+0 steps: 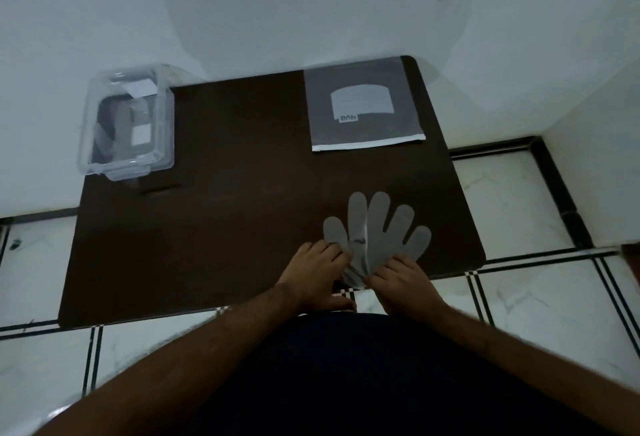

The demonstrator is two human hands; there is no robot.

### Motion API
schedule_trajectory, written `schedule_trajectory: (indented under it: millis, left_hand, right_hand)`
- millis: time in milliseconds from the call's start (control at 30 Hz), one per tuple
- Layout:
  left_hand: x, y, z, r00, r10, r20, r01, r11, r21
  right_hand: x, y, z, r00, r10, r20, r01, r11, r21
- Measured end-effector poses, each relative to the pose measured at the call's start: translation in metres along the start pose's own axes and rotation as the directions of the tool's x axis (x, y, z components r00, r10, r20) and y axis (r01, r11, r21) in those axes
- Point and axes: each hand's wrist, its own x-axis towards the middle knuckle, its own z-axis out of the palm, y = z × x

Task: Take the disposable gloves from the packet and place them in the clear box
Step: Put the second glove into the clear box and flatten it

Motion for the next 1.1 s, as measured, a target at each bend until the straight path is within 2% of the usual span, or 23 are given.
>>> schedule_trajectory:
  millis: [100,233,300,367,433,500,600,733,867,1100]
  left_hand:
    - [-0.002,-0.007,-0.003,0.996,-0.064,-0.061,0.053,0.984,-0.170]
    - [-0.013,-0.030,-0.032,0.958,-0.224,-0.179,0.128,0.893,-0.432]
    - [-0.028,-0.047,-0.055,0.934,-0.313,-0.173,0.158,0.794,-0.587]
    - [-0.047,-0.067,-0.074,0.900,-0.407,-0.159,0.154,0.635,-0.757]
    - [-0.064,-0.089,-0.087,0.863,-0.476,-0.168,0.101,0.488,-0.867]
    - [-0.079,-0.116,-0.097,0.825,-0.522,-0.218,0.042,0.440,-0.897]
    - [-0.103,-0.158,-0.117,0.784,-0.560,-0.268,0.005,0.437,-0.899]
    - [-0.136,-0.220,-0.142,0.733,-0.597,-0.325,0.027,0.504,-0.863]
    - [-0.165,-0.290,-0.163,0.701,-0.616,-0.358,0.029,0.526,-0.850]
    - [-0.185,-0.410,-0.199,0.667,-0.655,-0.354,0.155,0.587,-0.794]
  right_hand:
    - [0.018,-0.009,-0.020,0.986,0.091,-0.140,-0.072,0.988,0.139]
    - [0.054,-0.019,-0.070,0.942,0.195,-0.273,-0.105,0.945,0.310]
    - [0.075,-0.023,-0.094,0.931,0.211,-0.299,-0.086,0.920,0.382]
    - [0.097,-0.030,-0.113,0.924,0.229,-0.307,-0.062,0.880,0.472]
    - [0.121,-0.041,-0.131,0.925,0.289,-0.247,-0.080,0.783,0.617]
    - [0.151,-0.055,-0.150,0.925,0.345,-0.158,-0.125,0.670,0.732]
    - [0.201,-0.073,-0.169,0.924,0.368,-0.107,-0.137,0.579,0.804]
    - [0.270,-0.099,-0.190,0.945,0.314,-0.094,-0.115,0.588,0.800]
    - [0.337,-0.132,-0.209,0.972,0.220,-0.077,-0.052,0.528,0.848]
    - [0.466,-0.170,-0.210,0.968,0.251,0.017,-0.178,0.637,0.750]
